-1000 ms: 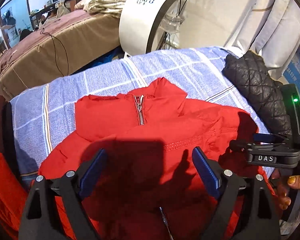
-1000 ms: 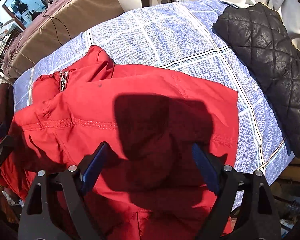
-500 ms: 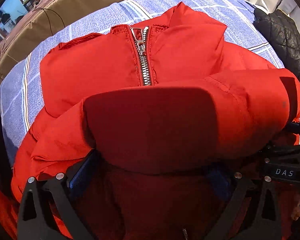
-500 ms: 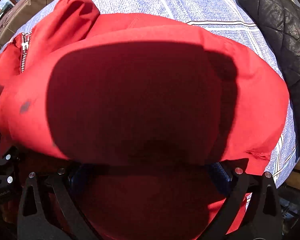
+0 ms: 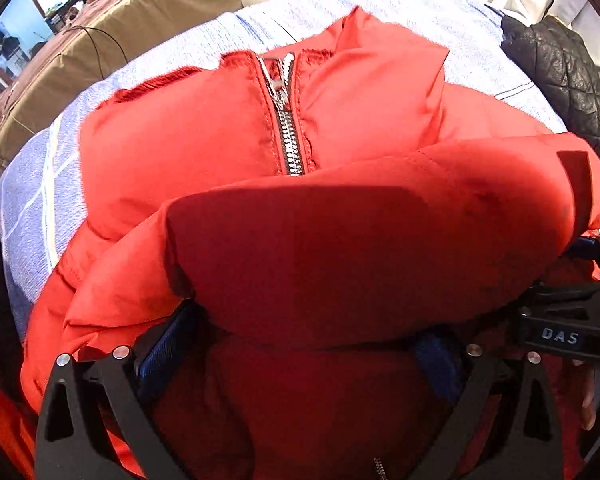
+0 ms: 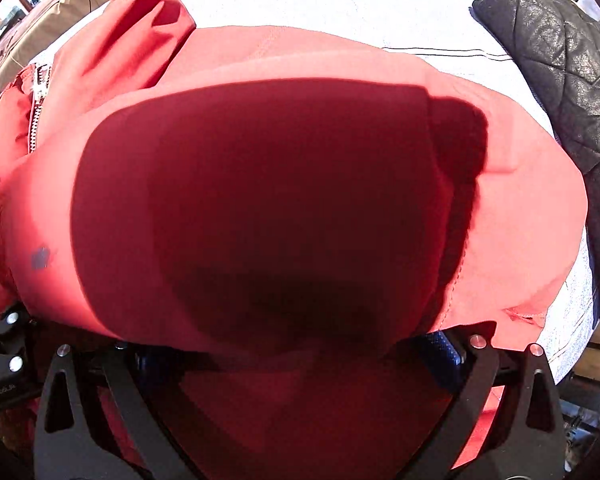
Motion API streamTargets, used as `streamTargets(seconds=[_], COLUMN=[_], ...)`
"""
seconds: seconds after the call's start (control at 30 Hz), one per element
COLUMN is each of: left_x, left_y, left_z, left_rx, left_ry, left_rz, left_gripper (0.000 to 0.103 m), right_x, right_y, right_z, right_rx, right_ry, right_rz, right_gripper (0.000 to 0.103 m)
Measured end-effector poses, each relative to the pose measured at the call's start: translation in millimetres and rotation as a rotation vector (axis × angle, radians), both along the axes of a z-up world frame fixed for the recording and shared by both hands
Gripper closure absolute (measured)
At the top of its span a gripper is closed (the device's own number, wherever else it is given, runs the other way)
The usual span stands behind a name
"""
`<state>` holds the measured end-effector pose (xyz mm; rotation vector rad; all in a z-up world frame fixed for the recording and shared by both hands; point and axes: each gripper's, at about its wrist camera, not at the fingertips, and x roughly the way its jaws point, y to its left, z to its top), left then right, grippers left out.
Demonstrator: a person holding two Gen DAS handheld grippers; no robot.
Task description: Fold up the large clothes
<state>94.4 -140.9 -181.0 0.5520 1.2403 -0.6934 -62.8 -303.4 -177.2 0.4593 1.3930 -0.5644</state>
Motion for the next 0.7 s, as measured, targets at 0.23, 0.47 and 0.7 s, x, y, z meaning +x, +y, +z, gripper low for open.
streamTargets(seconds=[0.23, 0.47, 0.7], left_x=[-16, 6, 48], left_y=[53, 124, 227], left_z=[69, 151, 249], left_rx=[-0.157, -0.158, -0.245], left_ry=[-0.055, -0.276, -0.496], left_rz=[0.089, 0.260, 0.552], left_gripper=[0.006, 0.006, 0.006], right_x=[0, -3, -13], right_y=[0, 9, 30], right_z=[7, 37, 79], right_rx=[0.017, 0.014, 0.018], right_ry=[0.011, -0.013, -0.088], right_rz=[0.018, 0.028, 0.107], right_gripper=[0.004, 0.005, 0.005])
